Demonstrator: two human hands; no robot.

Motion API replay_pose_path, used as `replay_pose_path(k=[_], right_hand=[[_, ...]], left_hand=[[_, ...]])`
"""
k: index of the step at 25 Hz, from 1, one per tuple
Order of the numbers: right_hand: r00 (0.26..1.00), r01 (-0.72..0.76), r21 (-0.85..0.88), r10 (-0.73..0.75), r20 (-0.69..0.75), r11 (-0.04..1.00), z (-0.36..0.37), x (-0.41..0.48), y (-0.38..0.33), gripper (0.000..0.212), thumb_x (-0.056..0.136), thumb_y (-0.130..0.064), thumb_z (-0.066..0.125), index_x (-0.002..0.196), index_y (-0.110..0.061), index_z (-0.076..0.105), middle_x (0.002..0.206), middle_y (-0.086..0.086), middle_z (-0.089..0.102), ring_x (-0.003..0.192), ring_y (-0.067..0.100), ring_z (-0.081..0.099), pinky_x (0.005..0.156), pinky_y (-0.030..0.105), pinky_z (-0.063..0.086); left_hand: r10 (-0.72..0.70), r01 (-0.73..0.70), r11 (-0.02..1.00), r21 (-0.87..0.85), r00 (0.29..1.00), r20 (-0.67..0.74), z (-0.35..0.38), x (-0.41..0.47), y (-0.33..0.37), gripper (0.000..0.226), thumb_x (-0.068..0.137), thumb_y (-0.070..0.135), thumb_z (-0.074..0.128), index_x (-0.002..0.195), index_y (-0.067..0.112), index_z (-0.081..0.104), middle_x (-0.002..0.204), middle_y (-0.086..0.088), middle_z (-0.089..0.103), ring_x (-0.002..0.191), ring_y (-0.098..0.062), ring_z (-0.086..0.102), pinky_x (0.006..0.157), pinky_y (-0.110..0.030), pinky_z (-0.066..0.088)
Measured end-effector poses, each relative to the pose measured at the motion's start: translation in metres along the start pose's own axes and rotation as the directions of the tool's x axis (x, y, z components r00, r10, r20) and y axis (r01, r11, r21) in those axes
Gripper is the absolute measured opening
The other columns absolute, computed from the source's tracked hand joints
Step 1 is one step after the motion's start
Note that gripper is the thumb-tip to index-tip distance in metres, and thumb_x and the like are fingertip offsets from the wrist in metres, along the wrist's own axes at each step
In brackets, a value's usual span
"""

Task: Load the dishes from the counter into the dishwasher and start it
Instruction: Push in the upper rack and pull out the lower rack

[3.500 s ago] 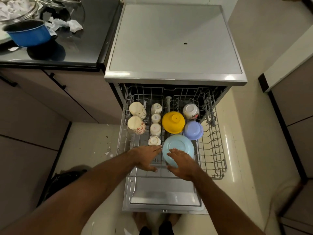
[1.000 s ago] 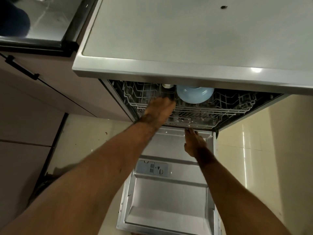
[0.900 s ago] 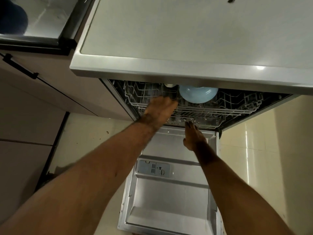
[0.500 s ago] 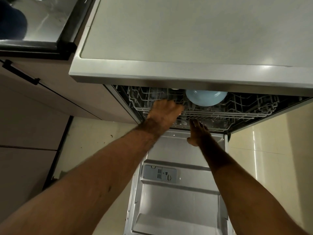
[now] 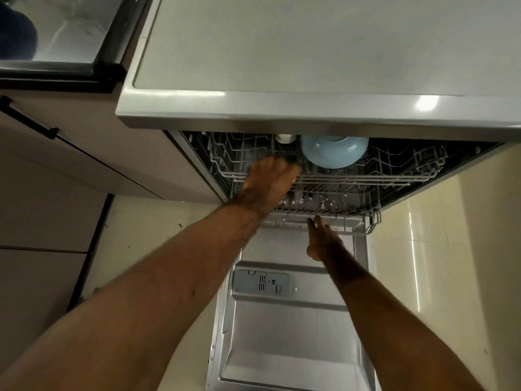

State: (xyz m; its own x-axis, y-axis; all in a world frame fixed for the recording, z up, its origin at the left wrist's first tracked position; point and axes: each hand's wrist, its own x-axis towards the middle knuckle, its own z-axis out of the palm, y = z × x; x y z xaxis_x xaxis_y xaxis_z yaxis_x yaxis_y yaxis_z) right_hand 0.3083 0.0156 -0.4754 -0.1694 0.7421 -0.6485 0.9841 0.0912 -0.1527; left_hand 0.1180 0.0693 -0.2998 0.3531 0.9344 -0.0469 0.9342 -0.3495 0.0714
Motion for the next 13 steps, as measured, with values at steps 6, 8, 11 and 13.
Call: replay_pose_path(k=[6, 8, 11, 13], right_hand=[[0.999, 0.028, 0.013, -0.029, 0.038, 1.000, 0.039, -0.061, 0.001, 0.087, 0.096, -0.015, 0.067, 0.166, -0.016, 0.016, 0.173, 0.010, 0.007, 0.151, 0.035, 0.032, 0.120, 0.044, 0.038], [0.998, 0.027, 0.001, -0.027, 0.064, 1.000, 0.055, -0.085, -0.002, 0.088, 0.097, -0.016, 0.066, 0.167, -0.016, 0.013, 0.174, 0.010, 0.004, 0.152, 0.035, 0.030, 0.121, 0.045, 0.037], [0.996, -0.025, 0.008, 0.024, 0.091, 1.000, 0.083, -0.120, -0.005, 0.092, 0.097, -0.011, 0.063, 0.167, -0.020, 0.005, 0.174, 0.005, -0.004, 0.156, 0.033, 0.023, 0.122, 0.045, 0.035], [0.993, -0.023, -0.013, 0.025, 0.117, 1.000, 0.099, -0.139, -0.008, 0.090, 0.099, -0.012, 0.058, 0.168, -0.020, 0.001, 0.174, 0.004, -0.009, 0.157, 0.030, 0.020, 0.121, 0.044, 0.035]], left_hand=[[-0.105, 0.105, 0.994, -0.020, 0.994, -0.016, 0.008, -0.021, 0.017, 0.056, 0.099, 0.019, 0.059, 0.152, 0.019, 0.041, 0.125, -0.009, 0.064, 0.117, -0.032, 0.060, 0.096, -0.045, 0.052], [-0.135, 0.128, 0.988, -0.084, 0.987, -0.087, 0.027, -0.049, 0.023, 0.075, 0.093, 0.008, 0.054, 0.162, 0.017, 0.025, 0.165, -0.009, 0.031, 0.151, -0.034, 0.031, 0.119, -0.053, 0.037], [-0.021, 0.032, 0.993, -0.117, 0.995, 0.098, 0.083, -0.123, 0.052, 0.091, 0.091, 0.002, 0.052, 0.165, 0.016, 0.002, 0.170, -0.003, -0.019, 0.158, -0.028, -0.007, 0.128, -0.052, 0.014], [0.036, 0.053, 0.975, -0.214, 0.920, 0.390, 0.113, -0.172, 0.082, 0.092, 0.094, -0.002, 0.052, 0.165, 0.019, -0.003, 0.171, 0.000, -0.016, 0.159, -0.025, -0.006, 0.129, -0.047, 0.012]])
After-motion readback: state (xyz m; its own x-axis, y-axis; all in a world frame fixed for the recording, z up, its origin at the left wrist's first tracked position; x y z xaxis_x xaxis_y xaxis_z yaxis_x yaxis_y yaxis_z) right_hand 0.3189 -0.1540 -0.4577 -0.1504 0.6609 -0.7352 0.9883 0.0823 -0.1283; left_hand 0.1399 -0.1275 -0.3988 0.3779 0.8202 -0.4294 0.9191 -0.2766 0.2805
